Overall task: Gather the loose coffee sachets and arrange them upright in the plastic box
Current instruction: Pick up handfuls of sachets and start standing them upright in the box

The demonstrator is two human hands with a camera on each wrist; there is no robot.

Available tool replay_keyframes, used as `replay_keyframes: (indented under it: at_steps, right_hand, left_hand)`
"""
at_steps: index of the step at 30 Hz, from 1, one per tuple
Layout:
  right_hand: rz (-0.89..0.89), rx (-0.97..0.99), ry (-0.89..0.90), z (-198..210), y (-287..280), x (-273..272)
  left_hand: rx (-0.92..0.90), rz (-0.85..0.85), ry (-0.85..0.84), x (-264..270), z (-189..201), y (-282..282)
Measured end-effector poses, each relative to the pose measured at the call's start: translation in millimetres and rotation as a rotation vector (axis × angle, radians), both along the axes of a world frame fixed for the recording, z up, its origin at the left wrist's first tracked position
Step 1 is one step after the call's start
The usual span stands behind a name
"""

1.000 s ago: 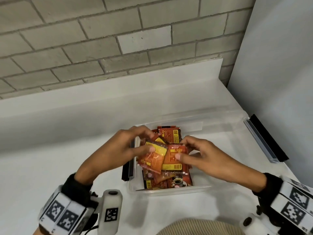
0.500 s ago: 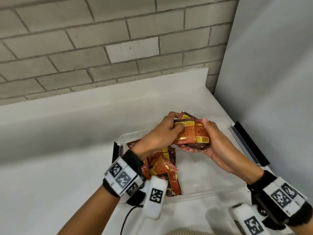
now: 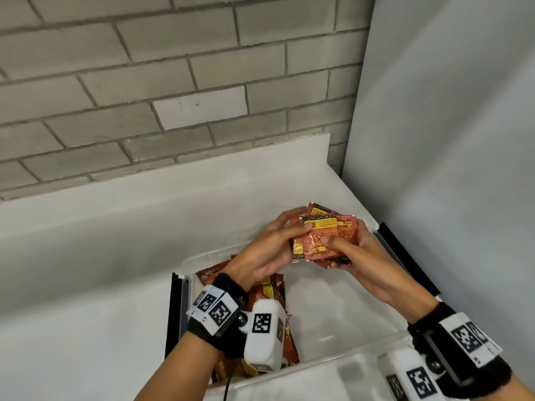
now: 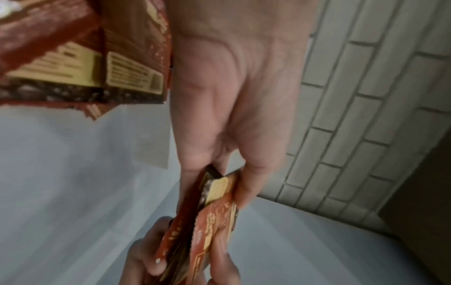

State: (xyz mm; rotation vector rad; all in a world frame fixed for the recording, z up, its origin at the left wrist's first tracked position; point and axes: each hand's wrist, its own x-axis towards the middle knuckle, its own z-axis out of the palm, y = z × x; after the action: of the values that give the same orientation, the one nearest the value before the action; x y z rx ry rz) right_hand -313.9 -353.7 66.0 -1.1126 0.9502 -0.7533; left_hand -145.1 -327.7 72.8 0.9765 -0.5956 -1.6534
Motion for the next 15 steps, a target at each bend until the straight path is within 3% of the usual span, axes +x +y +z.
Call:
replay_keyframes:
  at_steps: [11,15]
  right_hand:
    - [-0.005,-0.045,-0.075,-6.5,-6.5,-4.0]
    - [0.078,-0.032,-0.111,-5.1,-2.7,-2.1]
  left_hand:
    - [-0.036,-0.171,0.008,8.8,-10.4,-5.4]
    - [-0.046,-0.302,0.009,3.4,-13.0,-0.5]
